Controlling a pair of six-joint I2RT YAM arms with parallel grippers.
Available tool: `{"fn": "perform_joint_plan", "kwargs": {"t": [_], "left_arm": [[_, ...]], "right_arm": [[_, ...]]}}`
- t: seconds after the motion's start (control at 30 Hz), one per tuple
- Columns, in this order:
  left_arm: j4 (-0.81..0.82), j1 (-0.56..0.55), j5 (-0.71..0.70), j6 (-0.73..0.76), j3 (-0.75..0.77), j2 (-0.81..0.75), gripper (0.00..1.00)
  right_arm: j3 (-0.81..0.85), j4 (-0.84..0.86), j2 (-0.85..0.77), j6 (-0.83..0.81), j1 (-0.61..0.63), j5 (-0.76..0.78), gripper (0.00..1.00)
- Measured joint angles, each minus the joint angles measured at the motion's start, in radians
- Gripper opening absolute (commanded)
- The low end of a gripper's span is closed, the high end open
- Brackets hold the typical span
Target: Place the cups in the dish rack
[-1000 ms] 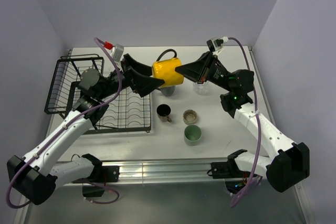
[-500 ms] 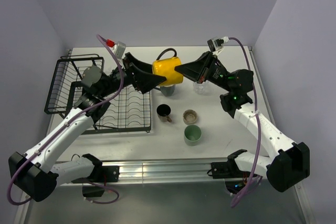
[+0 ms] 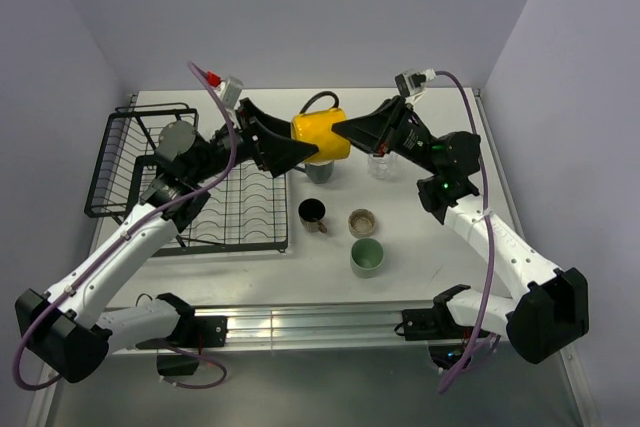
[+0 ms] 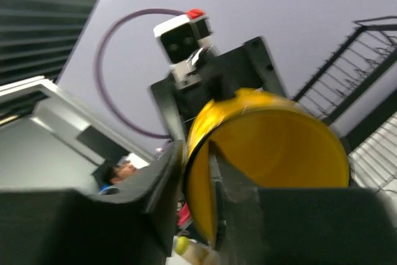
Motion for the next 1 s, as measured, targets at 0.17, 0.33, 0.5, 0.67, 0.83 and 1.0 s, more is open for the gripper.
{"fn": "perform_joint_plan", "kwargs": {"t": [0.17,0.33,0.5,0.67,0.83,1.0], "left_arm": [[-0.123,-0.033,-0.024,0.034,0.008,-0.024,0.00],[-0.225,-0.038,-0.061,0.065,0.026,-0.047,0.00],[-0.334,-0.046,-0.138,0.100,0.070,-0.051,0.00],[-0.491,-0.047,-0.294,0.150,0.153,-0.042,0.00],[-0.645,-0.047,-0.505,0.210,0.294,0.029,0.00],[-0.798,-0.072,-0.759,0.245,0.416,0.175,0.00]], "right_arm": [[0.001,-0.154,-0.021,-0.112,0.017,0.035,0.49],[0.001,-0.320,-0.076,-0.227,0.019,0.117,0.52],[0.001,-0.418,-0.107,-0.299,0.019,0.178,0.54],[0.011,-0.599,-0.156,-0.396,0.019,0.272,0.55],[0.052,-0.837,-0.219,-0.509,0.019,0.423,0.55],[0.100,-1.004,-0.241,-0.604,0.020,0.552,0.55]]}}
